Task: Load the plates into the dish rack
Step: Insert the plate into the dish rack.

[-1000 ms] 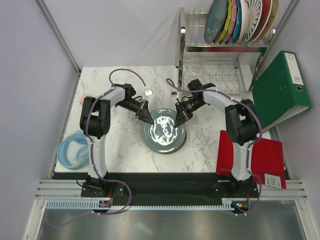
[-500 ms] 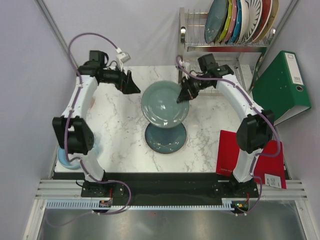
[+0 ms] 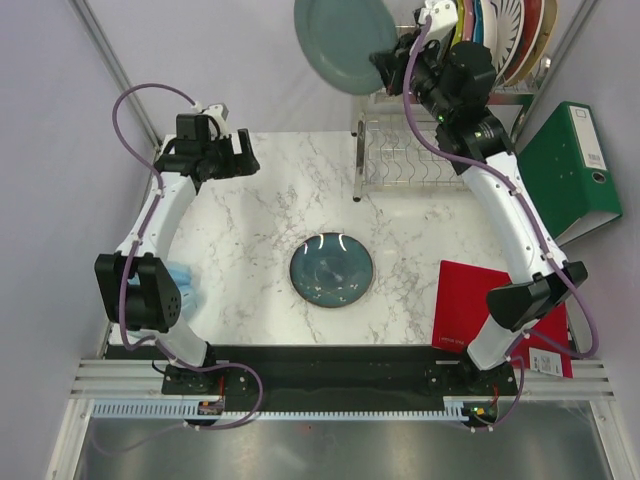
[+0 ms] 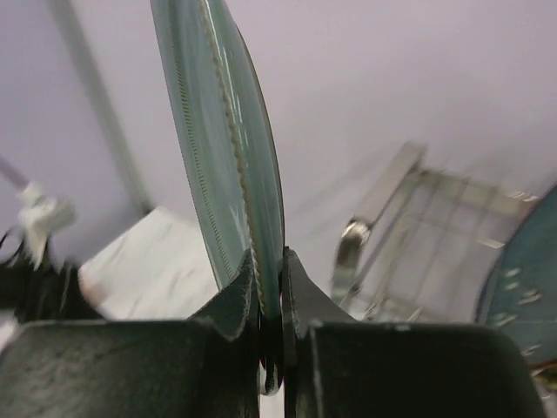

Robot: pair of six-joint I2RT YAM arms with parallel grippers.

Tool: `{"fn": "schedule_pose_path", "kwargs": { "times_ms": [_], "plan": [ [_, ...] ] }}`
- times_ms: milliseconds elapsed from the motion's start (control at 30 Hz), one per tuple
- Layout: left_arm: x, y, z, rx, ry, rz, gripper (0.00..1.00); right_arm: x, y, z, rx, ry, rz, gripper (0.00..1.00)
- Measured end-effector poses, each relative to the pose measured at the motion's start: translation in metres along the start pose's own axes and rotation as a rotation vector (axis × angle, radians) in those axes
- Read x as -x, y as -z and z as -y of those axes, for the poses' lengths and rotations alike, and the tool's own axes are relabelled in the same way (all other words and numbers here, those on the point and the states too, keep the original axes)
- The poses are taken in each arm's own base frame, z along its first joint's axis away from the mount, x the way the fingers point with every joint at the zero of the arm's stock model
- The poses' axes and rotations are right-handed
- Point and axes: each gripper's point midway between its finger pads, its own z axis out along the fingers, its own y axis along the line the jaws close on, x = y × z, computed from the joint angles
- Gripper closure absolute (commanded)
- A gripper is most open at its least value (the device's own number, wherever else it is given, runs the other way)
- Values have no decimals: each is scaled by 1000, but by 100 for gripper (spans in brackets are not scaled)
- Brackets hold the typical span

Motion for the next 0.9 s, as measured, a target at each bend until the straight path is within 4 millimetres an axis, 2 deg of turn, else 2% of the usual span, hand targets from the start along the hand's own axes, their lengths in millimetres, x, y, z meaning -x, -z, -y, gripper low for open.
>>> {"fn": "schedule_pose_path", "kwargs": {
  "times_ms": [67, 200, 267, 333, 467, 600, 900],
  "plan": [
    [-15, -10, -6, 24, 65, -44, 2, 27, -5, 17, -131, 46, 112, 100],
    [-19, -14, -1, 8, 146, -59, 5, 65, -5, 49, -373, 141, 253, 100],
    [-16, -14, 4, -15, 170, -50, 7, 80, -4, 66, -491, 176, 296, 100],
    [-16, -14, 8, -32, 186, -52, 8, 85, -2, 78, -574, 197, 311, 100],
    [-16, -14, 13, -56, 211, -52, 10, 81, 7, 105, -749, 213, 284, 100],
    [-18, -16, 14, -60, 228, -53, 11, 63, 15, 123, -864, 210, 215, 100],
    [-31, -20, 14, -68, 253, -81, 12, 28, 14, 131, -908, 228, 82, 100]
  ]
}}
